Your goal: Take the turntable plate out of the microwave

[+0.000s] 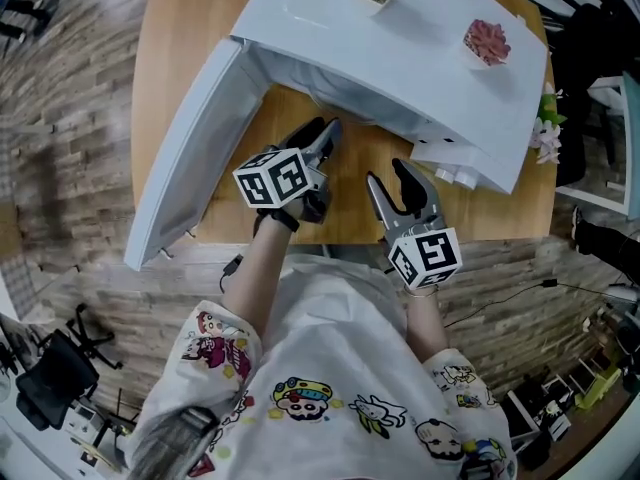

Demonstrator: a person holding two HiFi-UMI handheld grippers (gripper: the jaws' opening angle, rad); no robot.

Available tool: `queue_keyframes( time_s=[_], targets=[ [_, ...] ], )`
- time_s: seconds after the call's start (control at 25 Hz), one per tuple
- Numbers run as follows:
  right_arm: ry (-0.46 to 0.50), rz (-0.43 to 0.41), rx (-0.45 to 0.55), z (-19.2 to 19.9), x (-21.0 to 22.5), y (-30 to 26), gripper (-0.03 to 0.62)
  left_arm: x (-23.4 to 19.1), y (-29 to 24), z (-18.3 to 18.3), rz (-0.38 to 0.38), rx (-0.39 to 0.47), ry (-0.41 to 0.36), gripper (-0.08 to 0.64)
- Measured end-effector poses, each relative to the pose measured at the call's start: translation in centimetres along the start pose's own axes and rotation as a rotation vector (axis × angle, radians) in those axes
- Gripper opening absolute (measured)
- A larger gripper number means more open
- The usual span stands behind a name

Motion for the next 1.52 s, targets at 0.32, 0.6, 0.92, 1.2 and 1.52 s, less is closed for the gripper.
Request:
queue_keyframes(
  time_s=[0.32,0.6,0.92,1.2,1.52],
  targets=[
    [-0.006,-0.007,-0.022,1.0,-0.4,0.2,0.194,-1.4,-2.0,-0.2,0.024,0.025,0.160,0.170],
    [-0.013,0.000,-0.033,1.3,-0.6,0.4,0.190,-2.4,-3.1,0.2,0.014,0.032,0.250,0.110],
    [-0.023,0.008,-0.048,1.9,-0.8,0.5,0.182,-3.3,-3.5,0.2,0.024,0.065,0.335,0.077],
    [-0.032,0.010,-0.045,2.0,-0.7,0.7,0.175,-3.4,-3.6,0.5,0.047,0.075,0.398,0.041],
    [-0.069,0.013,-0.033,2.1,-0.4,0.8,0.170,-3.1,-2.4,1.3,0.036,0.067,0.452,0.032]
  ],
)
Point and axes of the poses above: the fingertips, and each gripper's own axes: y backward along the fingers, x to its right, z out of its underside, the point moved 9 cm from there along y, backward along the fingers, and after that the axes turned 3 degrees about x, right-handed, at the moved point
